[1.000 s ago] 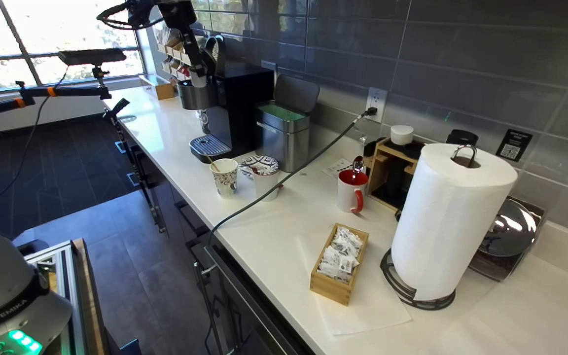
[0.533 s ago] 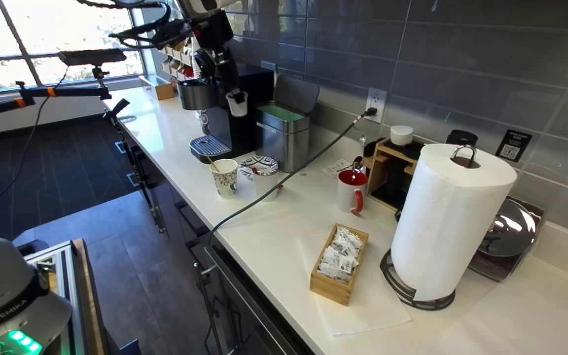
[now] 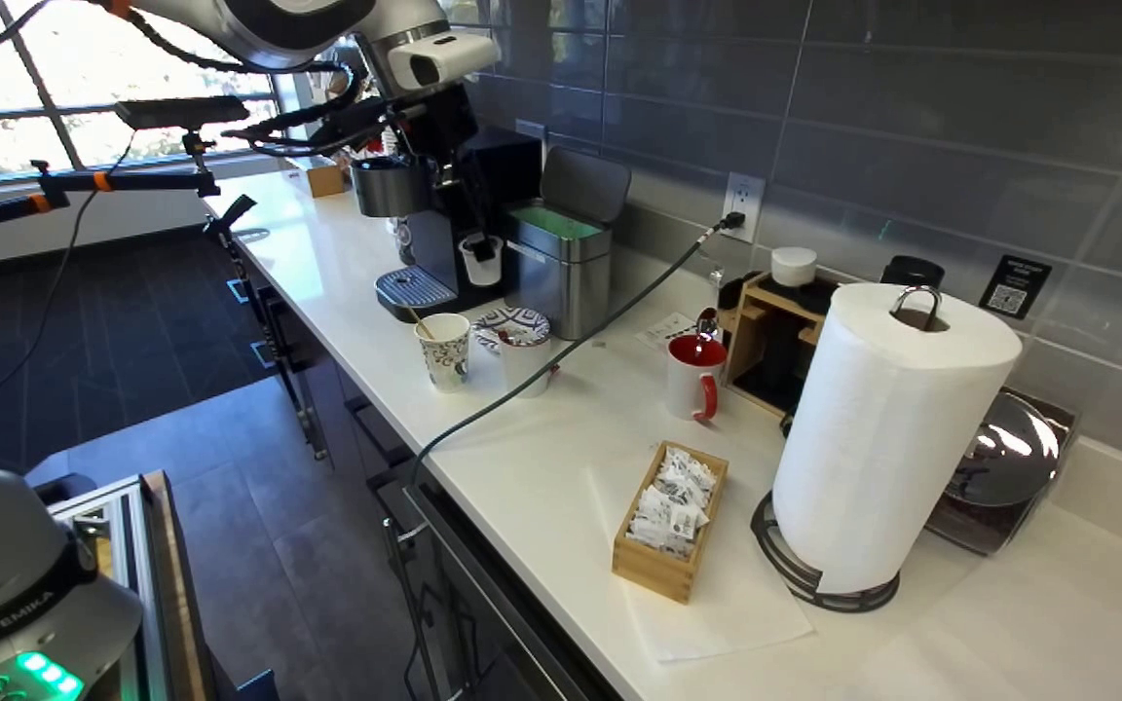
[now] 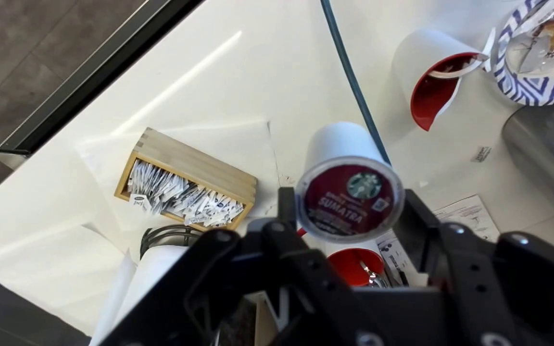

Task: Remove the white container from the coffee making machine and put it on the counter

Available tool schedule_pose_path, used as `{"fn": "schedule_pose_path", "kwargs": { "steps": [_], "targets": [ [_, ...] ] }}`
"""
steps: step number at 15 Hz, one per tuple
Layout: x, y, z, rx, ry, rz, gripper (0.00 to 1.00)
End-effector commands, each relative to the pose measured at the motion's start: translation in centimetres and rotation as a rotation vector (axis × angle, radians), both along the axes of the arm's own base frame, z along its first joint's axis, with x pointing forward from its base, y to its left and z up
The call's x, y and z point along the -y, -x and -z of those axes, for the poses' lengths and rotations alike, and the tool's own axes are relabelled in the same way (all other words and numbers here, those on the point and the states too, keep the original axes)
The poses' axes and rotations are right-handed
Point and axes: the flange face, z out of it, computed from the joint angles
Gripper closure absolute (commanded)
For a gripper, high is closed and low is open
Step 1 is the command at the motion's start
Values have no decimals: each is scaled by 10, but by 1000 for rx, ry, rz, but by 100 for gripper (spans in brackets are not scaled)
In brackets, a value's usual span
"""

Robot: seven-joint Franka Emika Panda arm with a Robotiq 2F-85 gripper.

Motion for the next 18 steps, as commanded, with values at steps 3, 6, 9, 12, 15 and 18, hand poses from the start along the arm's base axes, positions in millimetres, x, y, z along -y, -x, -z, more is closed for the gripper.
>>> {"fn": "schedule_pose_path", "kwargs": {
  "steps": [3, 6, 9, 12, 15, 18],
  "targets": [
    [5, -4, 6, -23, -13, 0, 71],
    [34, -13, 42, -58, -78, 4, 71],
    [74, -18, 82, -123, -143, 72, 71],
    [106, -24, 127, -162, -198, 127, 71],
    [119, -34, 155, -126, -223, 184, 71],
    [103, -44, 166, -23, -215, 213, 71]
  ]
}}
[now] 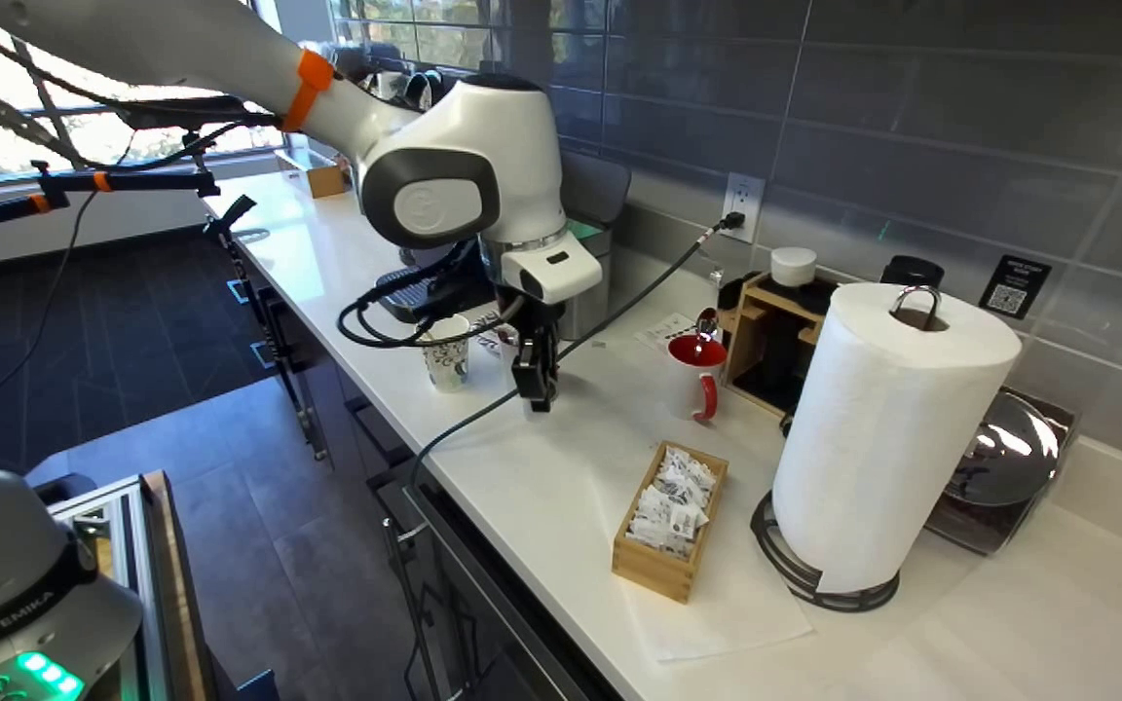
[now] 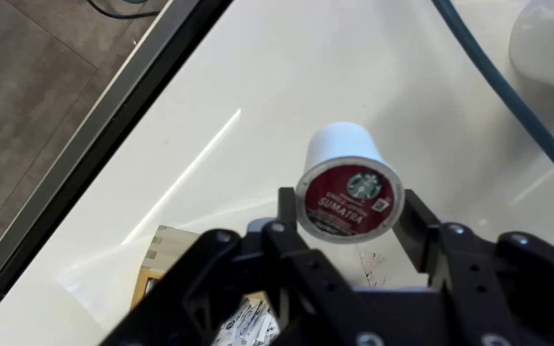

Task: Remove the white container from the coffee making machine and put it on the counter

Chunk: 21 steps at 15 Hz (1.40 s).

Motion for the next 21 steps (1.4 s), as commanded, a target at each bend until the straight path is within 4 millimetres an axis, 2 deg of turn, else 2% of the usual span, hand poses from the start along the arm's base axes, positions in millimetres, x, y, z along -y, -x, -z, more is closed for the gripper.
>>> {"fn": "schedule_pose_path", "kwargs": {
  "steps": [1, 3, 4, 8, 9, 14, 17, 21],
  "targets": [
    [-24, -11, 11, 111, 25, 29, 71],
    [-30, -20, 20, 145, 116, 30, 71],
    [-22, -18, 10, 117, 66, 11, 46],
    [-30, -22, 18, 133, 105, 18, 46],
    [-32, -23, 17, 156, 92, -28, 71],
    [-34, -50, 40, 229, 144, -92, 71],
    [-27, -62, 64, 159, 192, -101, 71],
    [-15, -76, 86, 110, 244, -112, 71]
  ]
}}
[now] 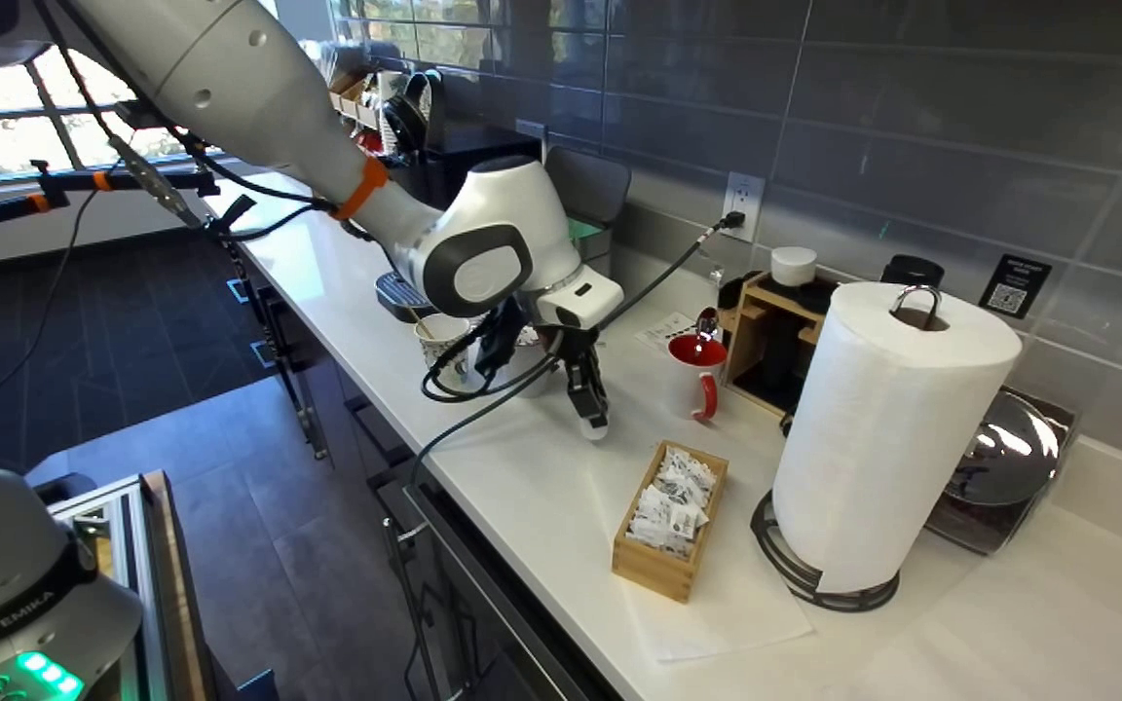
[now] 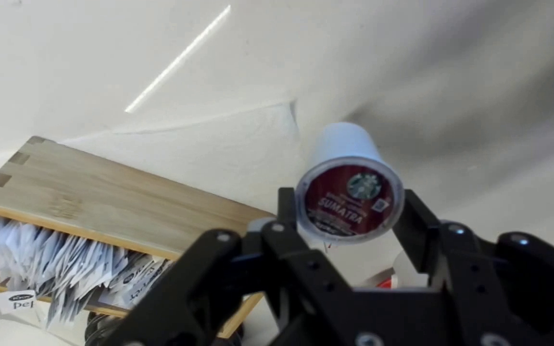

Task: Remove the white container from the coffee making machine and put it on the counter

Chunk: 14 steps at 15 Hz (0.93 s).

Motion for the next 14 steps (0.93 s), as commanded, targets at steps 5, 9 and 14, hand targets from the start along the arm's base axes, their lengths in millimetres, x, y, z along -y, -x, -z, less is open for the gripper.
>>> {"fn": "schedule_pose_path", "kwargs": {
  "steps": [5, 9, 14],
  "targets": [
    [3, -28, 38, -69, 34, -3, 71],
    [1, -33, 47, -77, 25, -1, 22],
    [0, -25, 24, -45, -25, 28, 0]
  ]
}}
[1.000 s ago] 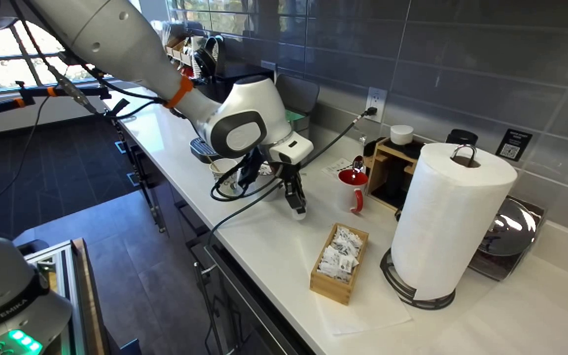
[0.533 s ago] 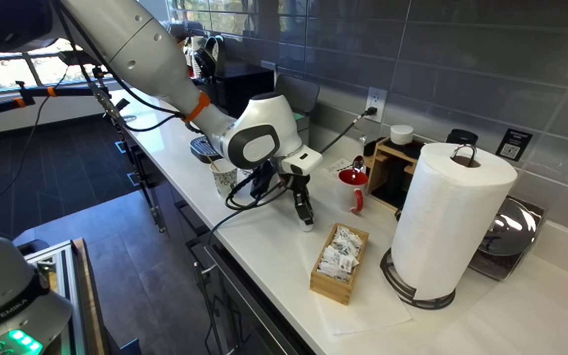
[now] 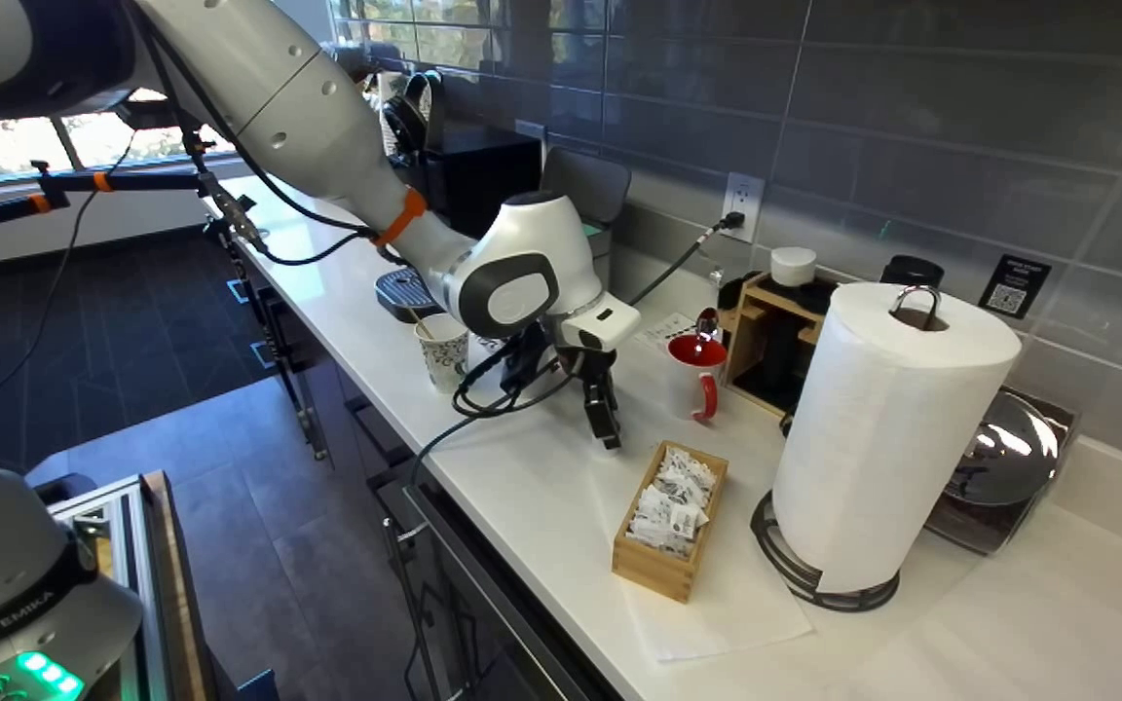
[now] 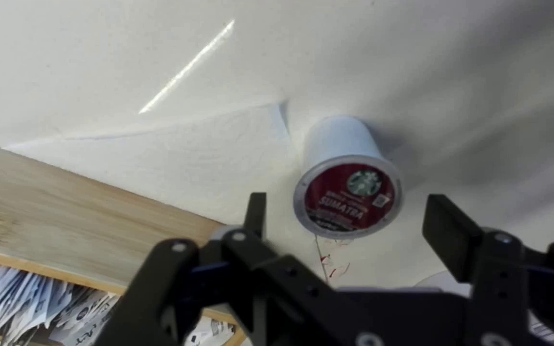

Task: Remove the white container from the coffee making machine and put it on the counter

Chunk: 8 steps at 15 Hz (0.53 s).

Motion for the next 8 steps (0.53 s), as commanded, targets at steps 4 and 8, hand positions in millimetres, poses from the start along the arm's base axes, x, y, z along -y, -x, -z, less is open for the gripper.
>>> {"fn": "schedule_pose_path", "kwargs": {
  "steps": [4, 8],
  "targets": [
    [-21, 22, -55, 73, -194, -21, 0],
    [-35, 61, -94, 55, -257, -244, 0]
  ]
}}
